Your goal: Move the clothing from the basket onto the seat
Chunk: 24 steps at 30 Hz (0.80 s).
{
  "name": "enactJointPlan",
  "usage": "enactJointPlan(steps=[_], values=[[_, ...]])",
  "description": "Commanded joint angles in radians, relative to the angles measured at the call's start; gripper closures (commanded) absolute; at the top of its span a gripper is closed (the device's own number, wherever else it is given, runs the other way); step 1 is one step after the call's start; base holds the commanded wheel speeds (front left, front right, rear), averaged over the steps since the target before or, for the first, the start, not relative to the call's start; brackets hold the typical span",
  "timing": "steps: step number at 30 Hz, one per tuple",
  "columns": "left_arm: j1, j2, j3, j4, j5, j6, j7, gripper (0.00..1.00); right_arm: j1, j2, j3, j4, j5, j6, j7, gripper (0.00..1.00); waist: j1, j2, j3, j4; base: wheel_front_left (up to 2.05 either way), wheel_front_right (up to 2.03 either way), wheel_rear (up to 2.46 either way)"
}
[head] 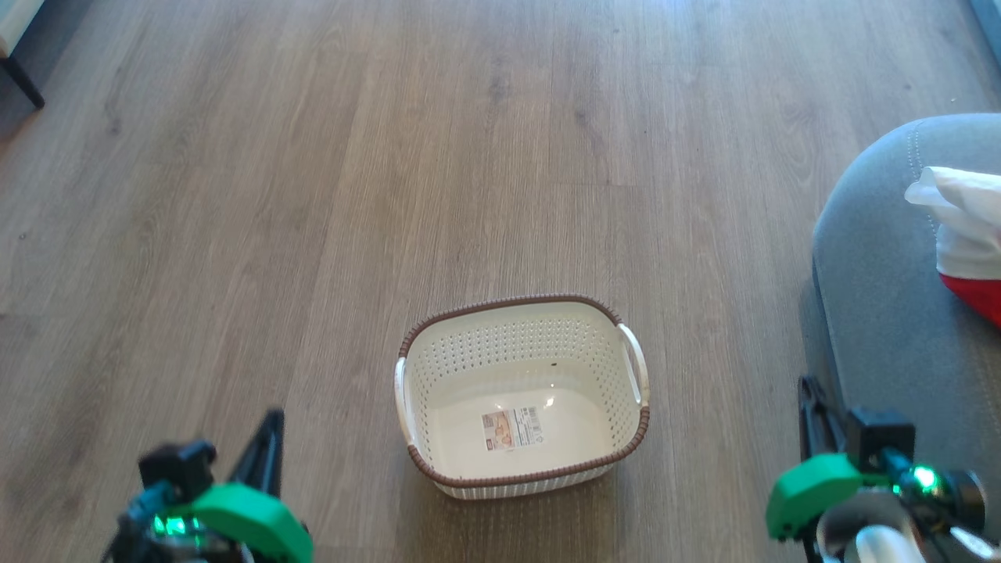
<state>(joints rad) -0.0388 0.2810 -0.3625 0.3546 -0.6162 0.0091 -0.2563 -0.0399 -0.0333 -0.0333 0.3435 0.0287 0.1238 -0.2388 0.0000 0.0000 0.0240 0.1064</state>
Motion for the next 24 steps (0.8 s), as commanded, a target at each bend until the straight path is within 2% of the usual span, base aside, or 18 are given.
enactJointPlan(steps=[1,24], values=[[-0.005,0.0,0.004,-0.004,-0.006,-0.001,0.002,1.0,-0.005,0.0,-0.002,-0.004,0.009,0.0,0.003,1.0,0.0,0.0,0.0,0.0,0.0,0.0,0.0],[-0.017,-0.039,0.087,-0.023,-0.192,-0.027,0.067,1.0,-0.015,-0.003,-0.016,-0.022,0.3,0.001,0.067,1.0,0.0,0.0,-0.004,-0.02,0.0,0.0,0.0]])
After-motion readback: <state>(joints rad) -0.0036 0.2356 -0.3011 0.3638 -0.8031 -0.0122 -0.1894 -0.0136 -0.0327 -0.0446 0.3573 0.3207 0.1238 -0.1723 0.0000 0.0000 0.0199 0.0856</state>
